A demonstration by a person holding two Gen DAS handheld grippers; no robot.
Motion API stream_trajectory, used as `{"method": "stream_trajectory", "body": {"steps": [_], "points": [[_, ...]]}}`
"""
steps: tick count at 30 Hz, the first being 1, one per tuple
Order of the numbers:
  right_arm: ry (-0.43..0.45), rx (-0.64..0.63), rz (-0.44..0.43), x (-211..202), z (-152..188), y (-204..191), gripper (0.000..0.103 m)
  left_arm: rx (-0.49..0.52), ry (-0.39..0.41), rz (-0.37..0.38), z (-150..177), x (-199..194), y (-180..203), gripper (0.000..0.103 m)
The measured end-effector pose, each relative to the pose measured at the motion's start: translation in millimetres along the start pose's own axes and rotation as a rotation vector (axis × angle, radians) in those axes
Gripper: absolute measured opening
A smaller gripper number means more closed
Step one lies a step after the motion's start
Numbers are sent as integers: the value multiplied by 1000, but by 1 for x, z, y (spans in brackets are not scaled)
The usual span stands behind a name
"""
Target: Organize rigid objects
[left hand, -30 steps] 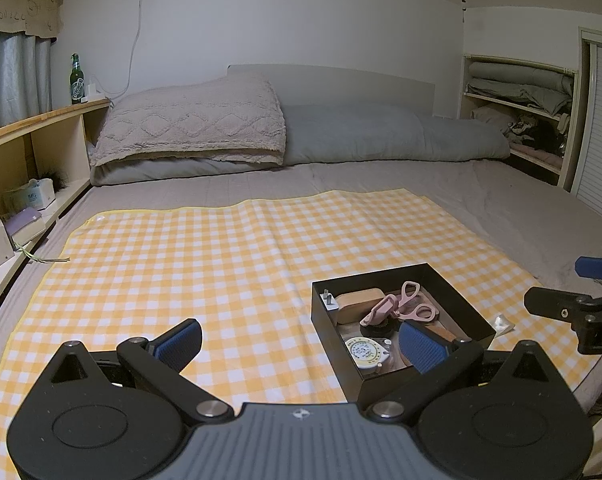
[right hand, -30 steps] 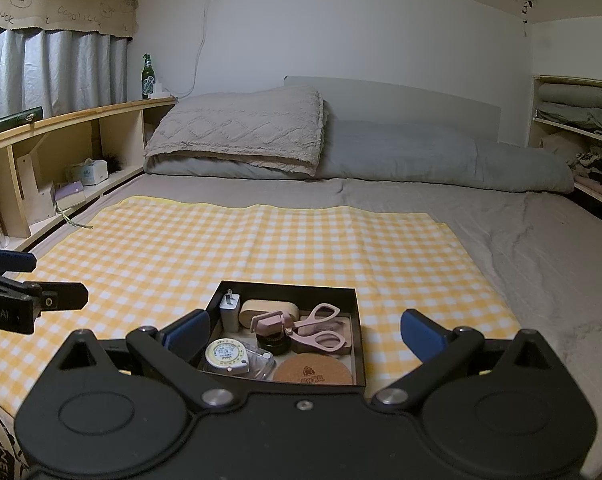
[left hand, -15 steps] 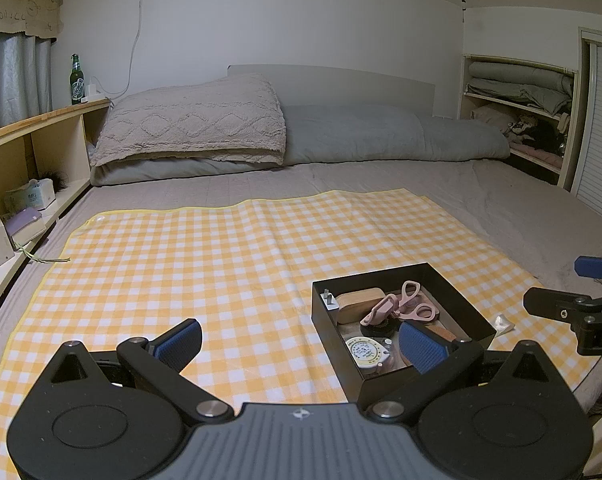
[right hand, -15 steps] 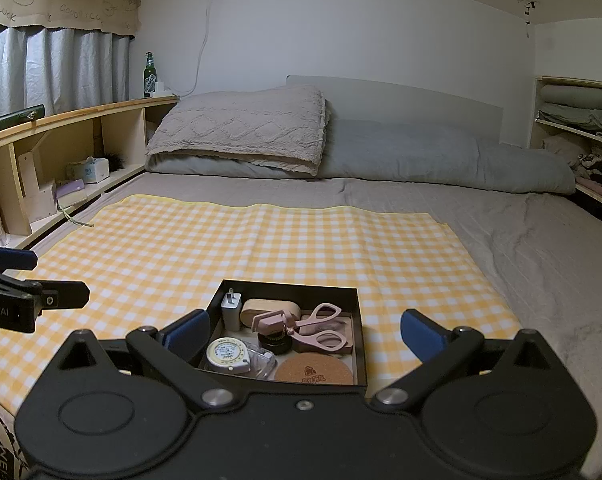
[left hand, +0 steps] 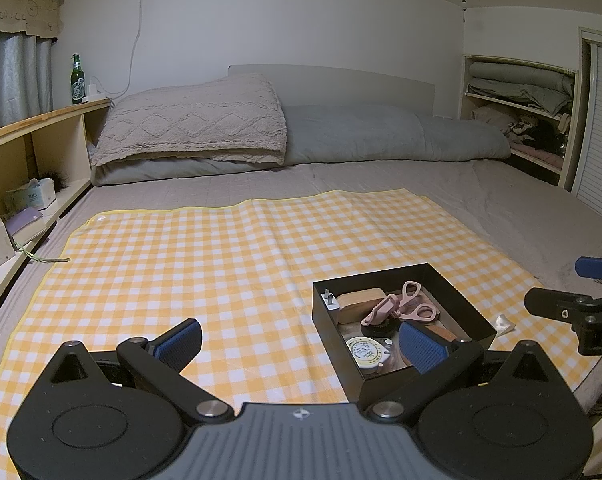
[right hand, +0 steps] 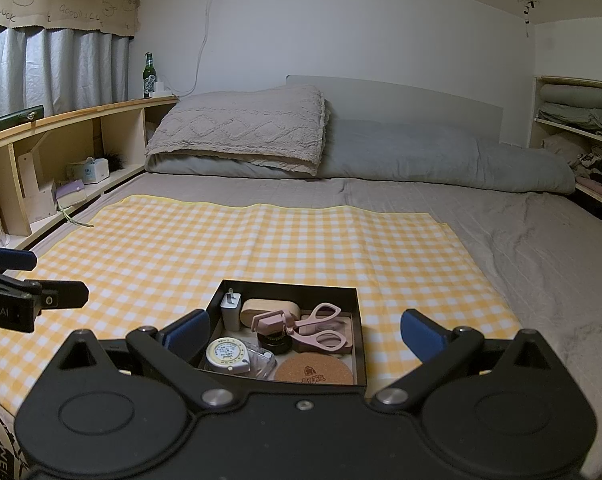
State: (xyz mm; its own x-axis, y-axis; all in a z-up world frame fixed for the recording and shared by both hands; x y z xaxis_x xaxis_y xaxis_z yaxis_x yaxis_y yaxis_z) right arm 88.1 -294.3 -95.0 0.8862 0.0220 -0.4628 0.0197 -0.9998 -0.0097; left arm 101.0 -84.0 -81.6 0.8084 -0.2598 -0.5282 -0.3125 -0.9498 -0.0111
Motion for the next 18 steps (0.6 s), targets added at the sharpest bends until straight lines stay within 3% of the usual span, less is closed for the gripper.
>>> {"method": "stream_trajectory", "body": {"steps": [18], "points": [[0, 0, 0, 0, 0, 0, 103, -5, 0, -1, 0, -1, -3, 103]]}}
Point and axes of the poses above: each gripper's, at about its wrist camera, not at the fingertips, and x roughly the way its jaws point, y to its right, z to its underside, the point moved 9 cm from there along x, roughly the way its jaws point
